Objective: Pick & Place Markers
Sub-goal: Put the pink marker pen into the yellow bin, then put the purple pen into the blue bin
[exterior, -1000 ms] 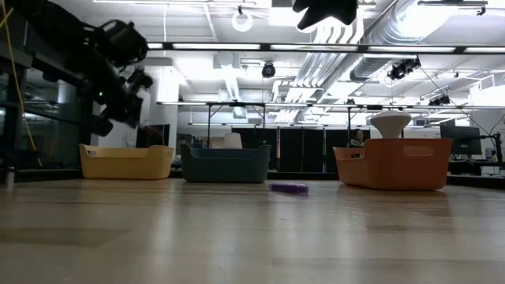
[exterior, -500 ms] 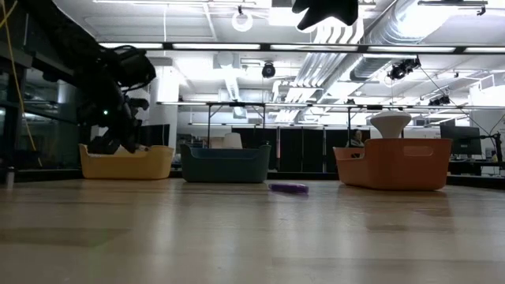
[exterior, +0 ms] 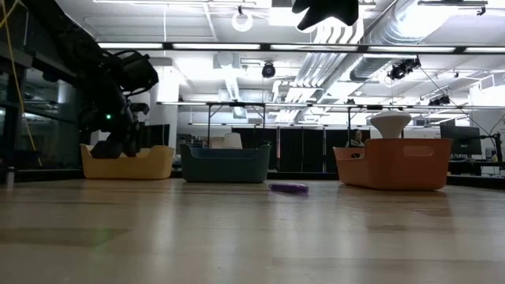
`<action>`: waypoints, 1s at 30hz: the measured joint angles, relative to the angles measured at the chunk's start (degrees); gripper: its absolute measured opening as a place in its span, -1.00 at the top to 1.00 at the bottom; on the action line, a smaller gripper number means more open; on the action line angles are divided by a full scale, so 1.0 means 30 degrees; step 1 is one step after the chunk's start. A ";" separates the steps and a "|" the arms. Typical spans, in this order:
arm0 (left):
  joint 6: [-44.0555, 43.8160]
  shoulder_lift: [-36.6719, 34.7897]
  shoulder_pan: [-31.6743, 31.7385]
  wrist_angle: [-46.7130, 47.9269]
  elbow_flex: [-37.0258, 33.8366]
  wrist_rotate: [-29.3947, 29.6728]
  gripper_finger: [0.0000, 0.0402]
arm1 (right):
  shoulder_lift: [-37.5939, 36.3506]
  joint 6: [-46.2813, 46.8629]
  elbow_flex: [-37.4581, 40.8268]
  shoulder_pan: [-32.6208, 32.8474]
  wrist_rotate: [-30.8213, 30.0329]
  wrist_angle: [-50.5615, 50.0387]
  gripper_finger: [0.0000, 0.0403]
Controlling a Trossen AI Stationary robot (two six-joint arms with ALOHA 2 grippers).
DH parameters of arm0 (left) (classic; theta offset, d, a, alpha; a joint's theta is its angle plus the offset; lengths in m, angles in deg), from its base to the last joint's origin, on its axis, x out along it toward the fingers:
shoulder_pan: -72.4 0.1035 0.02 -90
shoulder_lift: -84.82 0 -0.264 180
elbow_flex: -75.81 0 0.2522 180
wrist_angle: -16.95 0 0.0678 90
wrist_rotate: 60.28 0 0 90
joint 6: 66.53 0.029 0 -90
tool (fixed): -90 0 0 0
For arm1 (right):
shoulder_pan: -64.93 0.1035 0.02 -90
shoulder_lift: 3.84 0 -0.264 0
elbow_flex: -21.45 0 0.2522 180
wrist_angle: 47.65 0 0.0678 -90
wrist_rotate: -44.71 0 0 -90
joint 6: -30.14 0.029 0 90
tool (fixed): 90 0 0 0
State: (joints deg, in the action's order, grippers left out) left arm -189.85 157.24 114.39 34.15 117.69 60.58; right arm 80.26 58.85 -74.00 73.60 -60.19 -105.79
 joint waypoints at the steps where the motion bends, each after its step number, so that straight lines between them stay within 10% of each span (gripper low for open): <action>1: 0.0005 0.0000 0.0000 -0.0004 0.0000 0.0000 0.42 | 0.0000 0.0000 0.0000 0.0000 0.0007 -0.0003 0.24; 8: 0.0870 -0.0118 0.0000 -0.0504 0.0000 -0.0591 0.36 | 0.0000 0.0202 0.0000 0.0000 0.0007 -0.0024 0.24; 19: 1.4310 -0.3468 0.0000 -0.6084 -0.0007 -0.1522 0.35 | 0.0071 0.2885 0.0000 -0.0015 -0.0790 -0.0059 0.24; 30: 2.4852 -0.9299 0.0000 -0.8291 -0.0007 -1.0731 0.35 | 0.0441 0.3484 0.0013 -0.0795 -0.0877 0.0562 0.23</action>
State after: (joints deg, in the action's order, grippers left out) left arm -115.29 129.35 114.39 9.28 117.67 28.38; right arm 81.58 69.30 -73.96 71.21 -62.82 -104.10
